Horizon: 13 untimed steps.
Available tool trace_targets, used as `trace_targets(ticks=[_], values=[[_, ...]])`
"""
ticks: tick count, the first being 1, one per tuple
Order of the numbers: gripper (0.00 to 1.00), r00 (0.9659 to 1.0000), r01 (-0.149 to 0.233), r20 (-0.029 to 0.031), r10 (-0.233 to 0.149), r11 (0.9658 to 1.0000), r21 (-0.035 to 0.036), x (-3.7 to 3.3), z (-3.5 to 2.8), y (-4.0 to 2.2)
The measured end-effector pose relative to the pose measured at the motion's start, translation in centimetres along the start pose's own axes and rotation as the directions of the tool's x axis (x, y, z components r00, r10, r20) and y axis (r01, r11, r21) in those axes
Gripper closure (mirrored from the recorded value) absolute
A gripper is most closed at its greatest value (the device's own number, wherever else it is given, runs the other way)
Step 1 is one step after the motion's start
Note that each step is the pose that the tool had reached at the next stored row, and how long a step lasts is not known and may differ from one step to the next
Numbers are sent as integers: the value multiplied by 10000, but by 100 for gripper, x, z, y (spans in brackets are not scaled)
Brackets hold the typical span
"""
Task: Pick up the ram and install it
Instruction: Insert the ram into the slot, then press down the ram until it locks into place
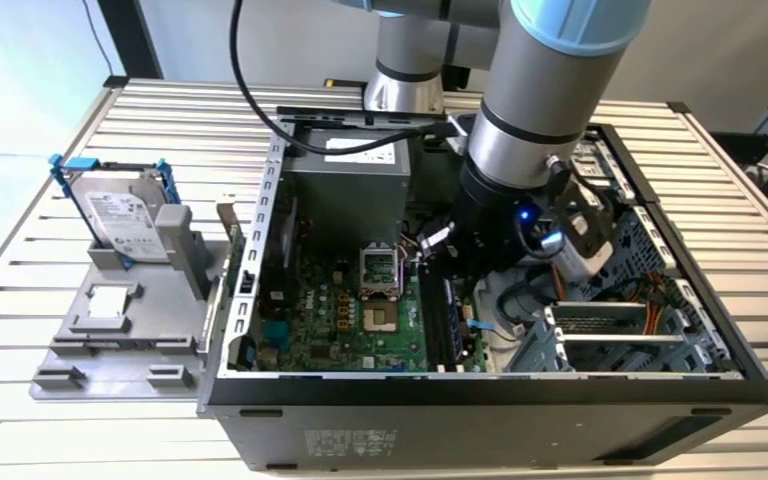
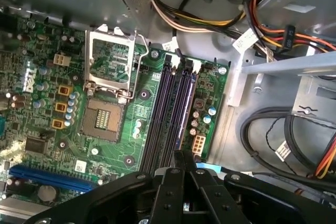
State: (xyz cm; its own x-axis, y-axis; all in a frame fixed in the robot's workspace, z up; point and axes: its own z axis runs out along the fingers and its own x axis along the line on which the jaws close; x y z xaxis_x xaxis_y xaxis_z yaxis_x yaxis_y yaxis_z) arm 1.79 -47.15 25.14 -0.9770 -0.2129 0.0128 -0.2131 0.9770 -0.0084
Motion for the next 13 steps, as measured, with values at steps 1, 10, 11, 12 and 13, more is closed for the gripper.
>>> trace_targets(ticks=[1,10,11,12,13], values=[[100,10000,60,0,-60,10000,1,0,0,2],[100,9988,488,4,-488,9988,6,1,0,5],[100,9986,532,4,-532,9986,7,1,0,4],[100,9983,590,5,-590,9983,8,1,0,5],[100,9978,657,5,-657,9978,9,2,0,5]])
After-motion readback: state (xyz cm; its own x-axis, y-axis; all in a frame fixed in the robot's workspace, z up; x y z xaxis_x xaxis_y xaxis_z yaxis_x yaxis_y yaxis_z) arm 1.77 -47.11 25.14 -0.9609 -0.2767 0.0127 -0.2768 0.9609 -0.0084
